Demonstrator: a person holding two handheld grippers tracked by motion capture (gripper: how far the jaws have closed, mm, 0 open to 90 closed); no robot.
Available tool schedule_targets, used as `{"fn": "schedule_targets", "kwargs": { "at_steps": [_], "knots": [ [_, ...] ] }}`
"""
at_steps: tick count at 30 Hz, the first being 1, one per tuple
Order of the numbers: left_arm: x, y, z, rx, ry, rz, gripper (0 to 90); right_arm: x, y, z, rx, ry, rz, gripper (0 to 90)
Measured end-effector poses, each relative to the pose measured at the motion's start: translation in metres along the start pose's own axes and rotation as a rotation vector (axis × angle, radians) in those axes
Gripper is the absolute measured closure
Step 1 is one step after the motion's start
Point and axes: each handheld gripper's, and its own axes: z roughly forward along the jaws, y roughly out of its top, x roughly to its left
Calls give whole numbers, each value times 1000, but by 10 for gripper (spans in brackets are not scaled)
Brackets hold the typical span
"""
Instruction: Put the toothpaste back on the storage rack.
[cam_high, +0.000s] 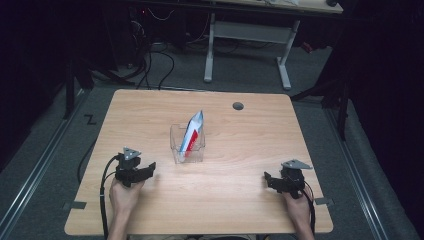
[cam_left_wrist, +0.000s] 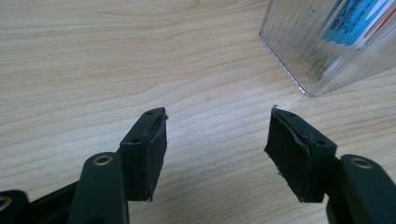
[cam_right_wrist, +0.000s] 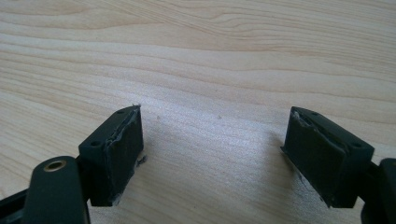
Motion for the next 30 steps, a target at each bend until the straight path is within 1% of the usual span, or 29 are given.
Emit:
{"fn": "schedule_targets", "kwargs": {
  "at_steps": [2, 7, 9, 18, 23, 30],
  "knots": [
    [-1, -2, 2, -10, 11, 2, 382, 0, 0, 0, 0, 0, 0, 195],
    [-2, -8, 6, -25, 19, -6, 386, 0, 0, 0, 0, 0, 0, 195],
    [-2, -9, 7, -26, 26, -6, 388, 0, 0, 0, 0, 0, 0, 195],
    [-4, -12, 12, -16, 32, -4, 389, 0, 0, 0, 0, 0, 0, 195],
    [-5, -16, 15, -12, 45, 1, 392, 0, 0, 0, 0, 0, 0, 195],
    [-6, -16, 16, -22, 54, 4, 388, 0, 0, 0, 0, 0, 0, 195]
  ]
}}
